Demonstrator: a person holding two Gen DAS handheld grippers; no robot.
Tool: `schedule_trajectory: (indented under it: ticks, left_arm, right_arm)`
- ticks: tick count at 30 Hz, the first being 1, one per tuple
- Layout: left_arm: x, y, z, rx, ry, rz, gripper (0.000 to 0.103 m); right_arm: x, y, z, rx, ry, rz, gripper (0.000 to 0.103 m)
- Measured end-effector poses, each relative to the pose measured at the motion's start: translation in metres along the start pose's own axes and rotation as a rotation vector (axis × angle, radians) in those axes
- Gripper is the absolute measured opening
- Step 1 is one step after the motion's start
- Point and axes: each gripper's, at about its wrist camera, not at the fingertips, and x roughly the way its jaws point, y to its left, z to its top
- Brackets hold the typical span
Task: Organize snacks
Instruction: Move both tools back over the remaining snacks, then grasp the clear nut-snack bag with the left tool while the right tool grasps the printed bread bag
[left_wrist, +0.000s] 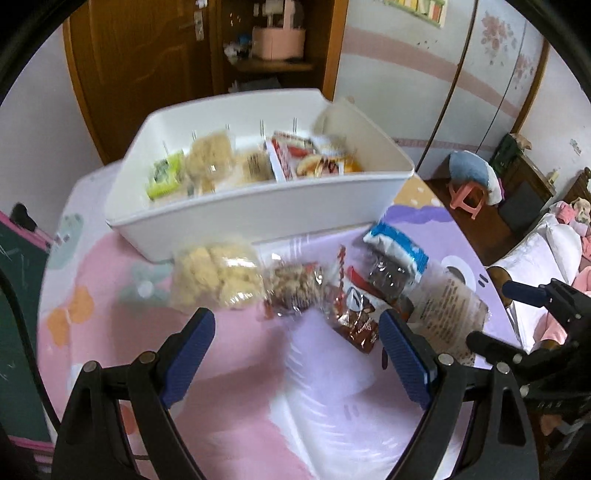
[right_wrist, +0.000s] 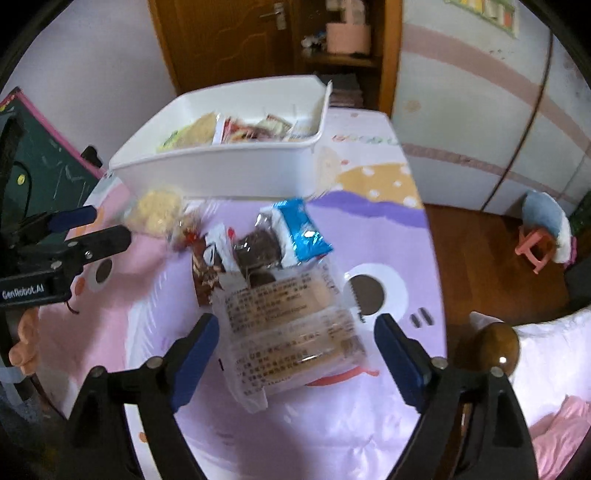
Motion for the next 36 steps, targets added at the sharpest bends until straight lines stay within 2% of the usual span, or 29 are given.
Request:
schedule_trajectory:
  ticks: [2, 6, 10, 12, 14, 17, 24, 28, 29, 33, 34, 35, 36]
  left_arm:
    - [0.011, 0.002, -0.001, -0.018, 0.021, 0.003, 0.090]
    - [0.028, 0.007, 0.001, -0.068, 0.045, 0.007, 0.090]
    - [0.043, 0.005, 0.005, -0.089, 0.063, 0.011, 0.089]
    - [0.050, 0.003, 0.007, -0.102, 0.077, 0.009, 0.084]
    - [0.062, 0.002, 0.008, -0.127, 0.113, -0.012, 0.071]
    - [0.078, 0.005, 0.010, -0.185, 0.162, -0.041, 0.057]
    - [0.087, 0.014, 0.018, -0.304, 0.140, -0.017, 0.057]
    - [0.091, 0.009, 0.019, -0.298, 0.144, 0.020, 0.057]
    - [0.092, 0.008, 0.019, -0.300, 0.150, 0.031, 0.060]
    - [0.097, 0.008, 0.025, -0.325, 0.155, 0.035, 0.063]
    - [0.097, 0.007, 0.026, -0.325, 0.154, 0.044, 0.060]
    - [0.097, 0.007, 0.027, -0.324, 0.150, 0.062, 0.044]
    - [0.097, 0.007, 0.026, -0.318, 0.144, 0.071, 0.041]
  right_arm:
    - [0.010, 0.003, -0.003, -0.042, 0.014, -0.011, 0.095]
    - [0.028, 0.004, -0.006, -0.074, 0.039, -0.025, 0.096]
    - [0.038, -0.002, -0.006, -0.034, 0.061, 0.046, 0.097]
    - [0.041, -0.002, -0.006, -0.028, 0.069, 0.057, 0.100]
    - [0.045, 0.000, -0.007, -0.032, 0.069, 0.056, 0.102]
    - [0.047, 0.004, -0.006, -0.048, 0.060, 0.048, 0.103]
    - [0.048, 0.004, -0.007, -0.049, 0.050, 0.045, 0.103]
    - [0.048, 0.005, -0.007, -0.047, 0.047, 0.045, 0.103]
    - [0.048, 0.006, -0.007, -0.047, 0.045, 0.044, 0.103]
    - [0.048, 0.009, -0.008, -0.061, 0.038, 0.028, 0.103]
    - [0.049, 0.010, -0.008, -0.067, 0.036, 0.023, 0.103]
    - [0.049, 0.010, -0.008, -0.071, 0.035, 0.020, 0.103]
    - [0.049, 0.011, -0.008, -0.077, 0.034, 0.013, 0.103]
